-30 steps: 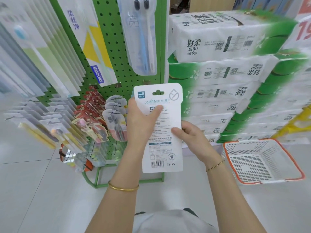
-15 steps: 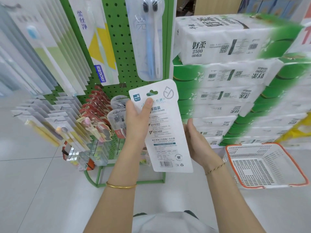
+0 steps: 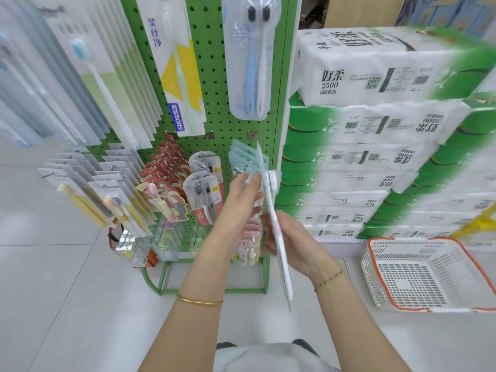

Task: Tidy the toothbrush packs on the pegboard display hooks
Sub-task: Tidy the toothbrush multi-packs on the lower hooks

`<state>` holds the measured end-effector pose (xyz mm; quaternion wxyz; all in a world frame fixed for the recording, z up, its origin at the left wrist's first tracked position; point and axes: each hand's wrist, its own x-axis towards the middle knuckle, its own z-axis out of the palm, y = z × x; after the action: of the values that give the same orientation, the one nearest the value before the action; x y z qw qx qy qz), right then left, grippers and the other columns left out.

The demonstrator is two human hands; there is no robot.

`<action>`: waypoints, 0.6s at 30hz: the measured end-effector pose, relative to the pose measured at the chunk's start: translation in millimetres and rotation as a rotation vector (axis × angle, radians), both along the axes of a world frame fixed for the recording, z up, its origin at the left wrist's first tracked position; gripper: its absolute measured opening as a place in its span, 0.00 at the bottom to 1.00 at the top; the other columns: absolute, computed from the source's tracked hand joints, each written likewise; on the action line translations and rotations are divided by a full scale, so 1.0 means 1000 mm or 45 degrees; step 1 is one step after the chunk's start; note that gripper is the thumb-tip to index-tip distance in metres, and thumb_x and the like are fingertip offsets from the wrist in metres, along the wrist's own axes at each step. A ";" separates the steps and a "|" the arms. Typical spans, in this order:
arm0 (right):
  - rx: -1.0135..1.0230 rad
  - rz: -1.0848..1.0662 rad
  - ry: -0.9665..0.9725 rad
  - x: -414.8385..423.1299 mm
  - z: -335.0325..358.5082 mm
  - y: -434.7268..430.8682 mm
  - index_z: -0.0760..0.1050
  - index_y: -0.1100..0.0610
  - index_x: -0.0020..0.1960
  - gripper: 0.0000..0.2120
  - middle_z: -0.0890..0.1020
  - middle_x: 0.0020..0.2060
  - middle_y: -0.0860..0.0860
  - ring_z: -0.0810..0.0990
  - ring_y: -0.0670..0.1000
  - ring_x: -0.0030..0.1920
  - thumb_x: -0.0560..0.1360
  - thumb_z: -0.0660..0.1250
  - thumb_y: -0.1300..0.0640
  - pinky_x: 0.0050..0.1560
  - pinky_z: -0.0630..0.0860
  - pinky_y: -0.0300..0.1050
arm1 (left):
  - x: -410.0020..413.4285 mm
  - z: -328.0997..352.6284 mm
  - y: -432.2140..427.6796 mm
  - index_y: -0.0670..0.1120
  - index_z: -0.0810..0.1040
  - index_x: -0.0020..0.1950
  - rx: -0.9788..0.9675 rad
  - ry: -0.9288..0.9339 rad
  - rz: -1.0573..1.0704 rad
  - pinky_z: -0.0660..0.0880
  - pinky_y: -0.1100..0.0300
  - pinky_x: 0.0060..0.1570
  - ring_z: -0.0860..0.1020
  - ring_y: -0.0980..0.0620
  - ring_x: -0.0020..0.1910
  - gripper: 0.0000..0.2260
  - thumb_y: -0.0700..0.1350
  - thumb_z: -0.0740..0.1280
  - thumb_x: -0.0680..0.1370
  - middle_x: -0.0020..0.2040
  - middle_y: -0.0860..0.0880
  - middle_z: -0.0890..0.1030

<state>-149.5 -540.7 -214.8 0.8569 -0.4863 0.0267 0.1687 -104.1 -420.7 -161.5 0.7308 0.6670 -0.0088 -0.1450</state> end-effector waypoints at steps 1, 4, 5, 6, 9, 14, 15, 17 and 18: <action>-0.085 -0.075 0.003 0.000 0.000 -0.001 0.72 0.60 0.51 0.27 0.78 0.32 0.47 0.76 0.45 0.30 0.66 0.74 0.41 0.32 0.74 0.37 | -0.002 0.002 0.002 0.48 0.70 0.69 -0.002 0.000 0.001 0.75 0.45 0.61 0.78 0.48 0.59 0.28 0.65 0.60 0.76 0.63 0.47 0.77; -0.298 -0.425 0.086 0.003 -0.002 -0.002 0.71 0.60 0.54 0.24 0.82 0.45 0.54 0.82 0.51 0.42 0.66 0.73 0.47 0.42 0.78 0.43 | -0.005 0.004 0.009 0.48 0.75 0.61 -0.083 0.083 0.005 0.78 0.52 0.55 0.81 0.50 0.54 0.22 0.59 0.50 0.82 0.55 0.48 0.83; -0.368 -0.519 0.094 0.005 -0.005 -0.003 0.71 0.58 0.54 0.22 0.82 0.49 0.56 0.82 0.52 0.45 0.67 0.73 0.50 0.44 0.78 0.44 | -0.005 0.001 0.012 0.48 0.76 0.61 -0.076 0.096 -0.003 0.78 0.51 0.54 0.82 0.50 0.54 0.22 0.60 0.50 0.81 0.54 0.48 0.83; -0.444 -0.571 0.085 0.006 -0.007 -0.002 0.70 0.56 0.54 0.19 0.82 0.51 0.56 0.82 0.51 0.46 0.69 0.73 0.52 0.45 0.78 0.44 | -0.006 -0.002 0.013 0.49 0.77 0.61 -0.027 0.077 -0.003 0.77 0.49 0.54 0.82 0.49 0.54 0.22 0.60 0.52 0.81 0.54 0.49 0.83; -0.574 -0.588 0.014 0.008 -0.012 0.003 0.69 0.52 0.53 0.15 0.81 0.49 0.53 0.82 0.49 0.46 0.72 0.72 0.56 0.42 0.77 0.38 | -0.004 -0.015 0.019 0.47 0.78 0.57 0.118 -0.004 0.066 0.75 0.40 0.57 0.81 0.44 0.54 0.12 0.52 0.60 0.81 0.53 0.45 0.83; -0.768 -0.505 -0.040 0.017 -0.024 0.011 0.72 0.56 0.52 0.08 0.81 0.45 0.55 0.80 0.50 0.45 0.75 0.69 0.57 0.45 0.77 0.41 | 0.004 -0.030 0.032 0.50 0.78 0.49 0.228 0.026 0.206 0.74 0.42 0.58 0.80 0.44 0.53 0.08 0.46 0.59 0.82 0.51 0.46 0.82; -0.784 -0.503 -0.031 0.019 -0.026 0.012 0.72 0.56 0.51 0.07 0.80 0.44 0.53 0.79 0.50 0.44 0.75 0.68 0.58 0.43 0.77 0.40 | 0.006 -0.033 0.035 0.49 0.77 0.48 0.245 0.034 0.220 0.76 0.45 0.57 0.81 0.48 0.50 0.08 0.45 0.59 0.82 0.48 0.49 0.82; -0.810 -0.502 -0.026 0.023 -0.029 0.016 0.70 0.54 0.49 0.06 0.78 0.43 0.51 0.78 0.46 0.41 0.76 0.67 0.59 0.38 0.74 0.34 | 0.010 -0.037 0.038 0.47 0.75 0.47 0.295 0.047 0.237 0.78 0.57 0.47 0.80 0.56 0.41 0.07 0.42 0.59 0.81 0.40 0.54 0.80; -0.825 -0.500 -0.030 0.025 -0.032 0.018 0.69 0.53 0.49 0.06 0.78 0.44 0.50 0.78 0.45 0.41 0.76 0.67 0.59 0.37 0.73 0.33 | 0.011 -0.038 0.040 0.47 0.74 0.48 0.328 0.054 0.238 0.76 0.61 0.42 0.78 0.57 0.39 0.06 0.41 0.59 0.81 0.40 0.54 0.79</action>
<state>-124.2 -523.2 -246.5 0.6750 -0.7196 0.1614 -0.0215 -92.9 -380.5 -199.2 0.6495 0.7500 0.0872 -0.0904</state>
